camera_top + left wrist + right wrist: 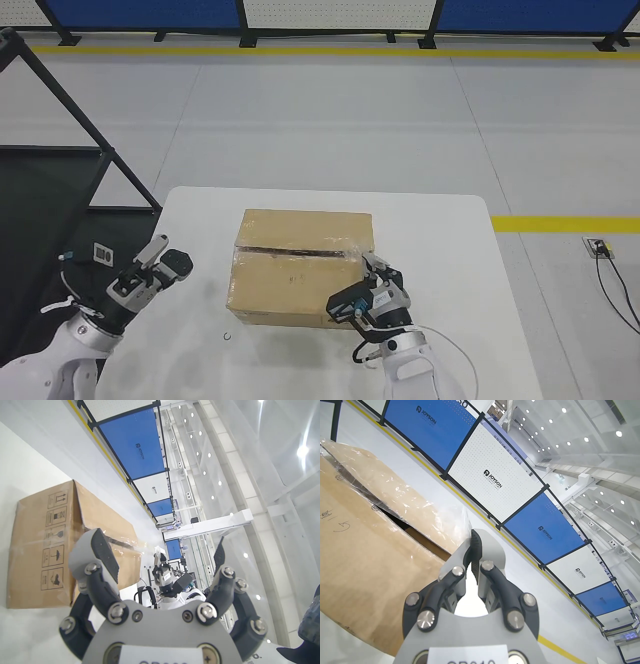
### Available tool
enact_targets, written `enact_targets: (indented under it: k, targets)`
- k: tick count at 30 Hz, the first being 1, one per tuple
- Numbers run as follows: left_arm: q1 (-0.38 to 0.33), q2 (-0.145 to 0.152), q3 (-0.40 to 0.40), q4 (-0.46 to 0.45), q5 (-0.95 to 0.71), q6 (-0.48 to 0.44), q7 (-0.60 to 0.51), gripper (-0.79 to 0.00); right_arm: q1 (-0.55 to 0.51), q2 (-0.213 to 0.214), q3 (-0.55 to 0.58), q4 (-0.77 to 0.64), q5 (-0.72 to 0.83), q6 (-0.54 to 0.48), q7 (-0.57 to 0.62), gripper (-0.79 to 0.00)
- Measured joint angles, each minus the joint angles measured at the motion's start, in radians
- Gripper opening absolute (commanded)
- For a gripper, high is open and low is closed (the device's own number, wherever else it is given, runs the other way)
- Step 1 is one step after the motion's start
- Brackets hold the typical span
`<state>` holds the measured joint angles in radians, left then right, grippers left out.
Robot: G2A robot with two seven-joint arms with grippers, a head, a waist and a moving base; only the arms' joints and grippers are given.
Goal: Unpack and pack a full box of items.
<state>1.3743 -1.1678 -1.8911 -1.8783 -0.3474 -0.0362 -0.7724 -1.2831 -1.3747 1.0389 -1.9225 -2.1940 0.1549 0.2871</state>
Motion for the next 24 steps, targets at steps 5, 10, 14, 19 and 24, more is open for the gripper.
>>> enact_targets:
  k: [5,10,14,19,24]
  targets:
    - [-0.018,0.009,0.013,0.004,0.008,0.022,-0.047,0.0,-0.001,-0.01,0.014,-0.001,0.069,0.025,0.034,-0.785]
    - [-0.058,0.017,0.065,0.006,0.053,0.039,-0.077,0.0,0.032,-0.023,0.018,0.015,0.157,0.021,0.095,-0.785]
    - [-0.087,0.021,0.109,0.012,0.077,0.047,-0.082,0.0,0.051,-0.03,0.015,0.028,0.165,0.005,0.122,-0.785]
    - [-0.105,0.024,0.146,0.026,0.073,0.059,-0.079,0.0,0.062,-0.039,0.009,0.039,0.157,0.029,0.16,-0.785]
    - [-0.092,0.026,0.159,0.016,0.084,0.049,-0.042,0.0,0.071,-0.049,0.003,0.049,0.141,0.064,0.193,-0.785]
